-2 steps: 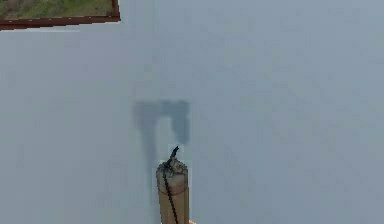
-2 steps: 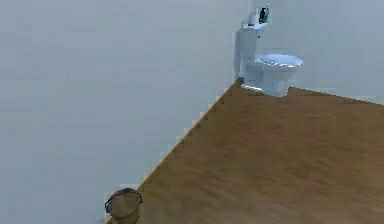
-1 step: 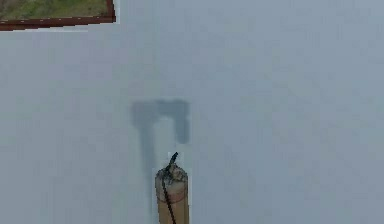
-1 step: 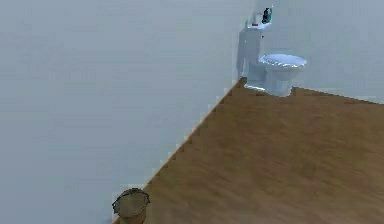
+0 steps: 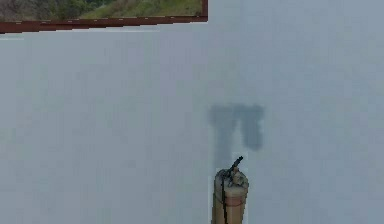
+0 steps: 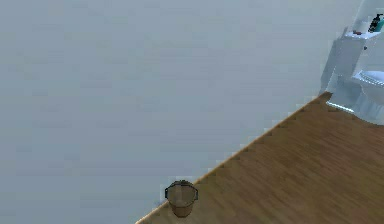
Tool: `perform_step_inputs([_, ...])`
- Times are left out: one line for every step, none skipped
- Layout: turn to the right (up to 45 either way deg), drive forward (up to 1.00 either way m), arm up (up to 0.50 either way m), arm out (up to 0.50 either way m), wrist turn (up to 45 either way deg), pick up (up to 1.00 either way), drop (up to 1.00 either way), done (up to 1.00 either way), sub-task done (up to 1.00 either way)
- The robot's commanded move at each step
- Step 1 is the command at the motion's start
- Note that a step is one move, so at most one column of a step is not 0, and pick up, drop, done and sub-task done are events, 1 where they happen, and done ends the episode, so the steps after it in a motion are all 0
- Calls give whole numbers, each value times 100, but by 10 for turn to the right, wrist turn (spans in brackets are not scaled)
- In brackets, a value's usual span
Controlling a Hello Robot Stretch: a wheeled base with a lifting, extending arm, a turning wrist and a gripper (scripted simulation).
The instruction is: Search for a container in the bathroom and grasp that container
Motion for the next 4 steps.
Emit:
perform_step_inputs([0,0,24,0,0,0,0,0,0])
perform_step_inputs([0,0,0,50,0,0,0,0,0])
perform_step_inputs([0,0,0,0,450,0,0,0,0])
perform_step_inputs([0,0,0,0,450,0,0,0,0])
